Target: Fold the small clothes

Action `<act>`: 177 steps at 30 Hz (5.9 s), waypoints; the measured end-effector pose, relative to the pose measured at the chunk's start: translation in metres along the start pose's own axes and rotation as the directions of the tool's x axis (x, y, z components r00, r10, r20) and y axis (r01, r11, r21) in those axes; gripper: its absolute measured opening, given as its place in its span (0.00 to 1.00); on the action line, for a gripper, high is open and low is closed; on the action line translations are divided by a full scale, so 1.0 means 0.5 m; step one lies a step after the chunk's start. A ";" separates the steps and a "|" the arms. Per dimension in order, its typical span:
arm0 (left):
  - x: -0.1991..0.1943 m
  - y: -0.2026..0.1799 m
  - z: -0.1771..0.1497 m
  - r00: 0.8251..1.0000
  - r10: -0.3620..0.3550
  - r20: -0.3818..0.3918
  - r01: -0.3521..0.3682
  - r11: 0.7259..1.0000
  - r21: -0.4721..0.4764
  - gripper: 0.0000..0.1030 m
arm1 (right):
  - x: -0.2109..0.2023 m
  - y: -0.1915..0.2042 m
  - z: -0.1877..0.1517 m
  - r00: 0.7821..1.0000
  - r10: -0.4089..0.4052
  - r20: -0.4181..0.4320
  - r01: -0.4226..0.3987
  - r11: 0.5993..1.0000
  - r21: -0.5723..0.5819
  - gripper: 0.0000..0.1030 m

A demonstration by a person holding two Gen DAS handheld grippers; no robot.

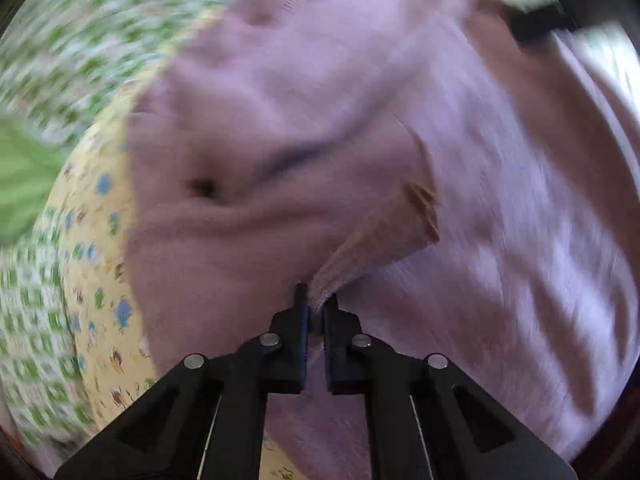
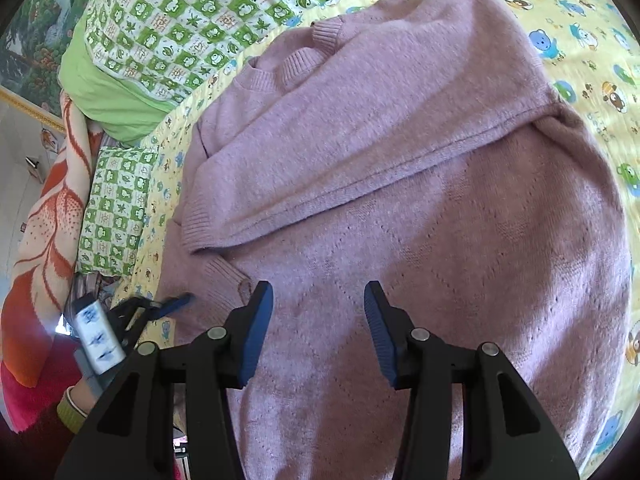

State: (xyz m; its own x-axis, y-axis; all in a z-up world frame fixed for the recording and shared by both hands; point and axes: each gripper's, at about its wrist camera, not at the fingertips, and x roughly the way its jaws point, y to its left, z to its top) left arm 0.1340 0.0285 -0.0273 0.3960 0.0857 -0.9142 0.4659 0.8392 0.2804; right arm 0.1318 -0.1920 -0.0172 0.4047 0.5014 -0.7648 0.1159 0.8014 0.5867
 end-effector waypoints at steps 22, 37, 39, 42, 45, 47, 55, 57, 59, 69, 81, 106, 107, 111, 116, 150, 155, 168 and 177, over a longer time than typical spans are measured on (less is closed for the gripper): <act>-0.179 -0.040 0.365 0.913 -0.156 0.377 0.254 0.941 -0.224 0.59 | -0.103 -0.107 0.089 0.981 -0.067 0.184 0.037 0.986 0.161 0.48; 0.046 0.171 -0.023 0.996 0.084 -0.036 -0.090 0.871 -0.484 0.64 | -0.018 -0.169 0.200 0.971 -0.176 0.161 0.160 0.981 0.106 0.57; 0.073 0.186 -0.007 0.995 0.096 -0.033 -0.100 0.863 -0.496 0.64 | 0.006 -0.175 0.231 0.959 -0.239 0.154 0.229 0.970 0.085 0.59; 0.108 0.188 0.018 0.992 0.115 -0.050 -0.124 0.857 -0.499 0.66 | 0.058 -0.178 0.261 0.954 -0.290 0.073 0.288 0.957 0.031 0.59; 0.117 0.202 0.035 0.990 0.133 -0.036 -0.132 0.842 -0.523 0.66 | 0.070 -0.142 0.266 0.968 -0.248 0.045 0.250 0.967 -0.043 0.11; 0.122 0.216 0.042 0.989 0.143 -0.039 -0.141 0.830 -0.539 0.68 | 0.043 -0.104 0.276 0.991 -0.131 0.032 0.132 0.991 -0.026 0.06; 0.115 0.300 0.039 0.980 0.186 -0.075 -0.182 0.663 -0.726 0.69 | -0.361 0.146 0.335 0.868 0.271 0.416 -0.152 0.943 -0.296 0.05; 0.115 0.313 0.033 0.982 0.170 -0.082 -0.171 0.617 -0.769 0.70 | -0.374 0.091 0.338 0.869 0.248 0.429 -0.146 0.955 -0.258 0.05; 0.116 0.310 0.034 0.980 0.171 -0.102 -0.186 0.602 -0.776 0.70 | -0.337 0.024 0.340 0.900 0.157 0.407 -0.087 0.979 -0.186 0.05; 0.119 0.310 -0.019 0.975 0.168 -0.145 -0.212 0.508 -0.835 0.70 | -0.074 -0.224 0.257 0.990 -0.065 0.122 0.060 0.997 0.041 0.05; 0.130 0.337 -0.076 0.994 0.061 -0.088 -0.106 0.425 -0.899 0.76 | -0.011 -0.224 0.235 0.955 -0.297 0.000 0.296 0.952 -0.074 0.15; 0.102 0.269 0.002 0.964 -0.185 0.193 0.254 0.406 -0.878 0.75 | 0.387 0.321 0.338 0.946 0.043 -0.321 -0.199 0.859 -0.472 0.35; 0.110 0.277 -0.010 0.957 -0.193 0.215 0.273 0.360 -0.892 0.75 | 0.400 0.322 0.338 0.945 0.032 -0.326 -0.194 0.856 -0.480 0.35; 0.122 0.303 -0.024 0.940 -0.188 0.285 0.327 0.257 -0.909 0.73 | 0.426 0.338 0.331 0.936 0.039 -0.351 -0.228 0.825 -0.517 0.20; 0.136 0.315 -0.014 0.962 -0.151 0.229 0.262 0.261 -0.929 0.46 | 0.405 0.379 0.352 0.943 0.094 -0.319 -0.266 0.788 -0.555 0.03; -0.022 0.376 0.081 0.944 -0.147 0.294 0.320 0.612 -0.723 0.65 | 0.106 0.024 0.487 0.994 -0.062 0.084 0.091 0.909 -0.406 0.44; 0.047 0.418 0.269 0.947 -0.193 0.257 0.310 0.761 -0.570 0.73 | 0.101 -0.064 0.553 0.976 -0.212 0.054 0.210 0.838 -0.503 0.45; 0.273 0.452 0.465 0.971 -0.238 0.004 0.223 0.904 -0.364 0.76 | 0.243 -0.014 0.560 0.944 -0.330 -0.027 0.172 0.556 -0.813 0.56; 0.263 0.425 0.498 0.986 -0.167 0.003 0.162 0.949 -0.271 0.10 | 0.111 -0.057 0.617 0.970 -0.209 0.125 0.243 0.777 -0.580 0.05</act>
State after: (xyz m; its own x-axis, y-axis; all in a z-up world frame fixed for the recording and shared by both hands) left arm 0.4821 0.0844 -0.0149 0.3149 -0.0572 -0.9474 0.2920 0.9556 0.0393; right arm 0.4309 -0.2877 0.0059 0.4814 0.2777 -0.8314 -0.3382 0.9339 0.1161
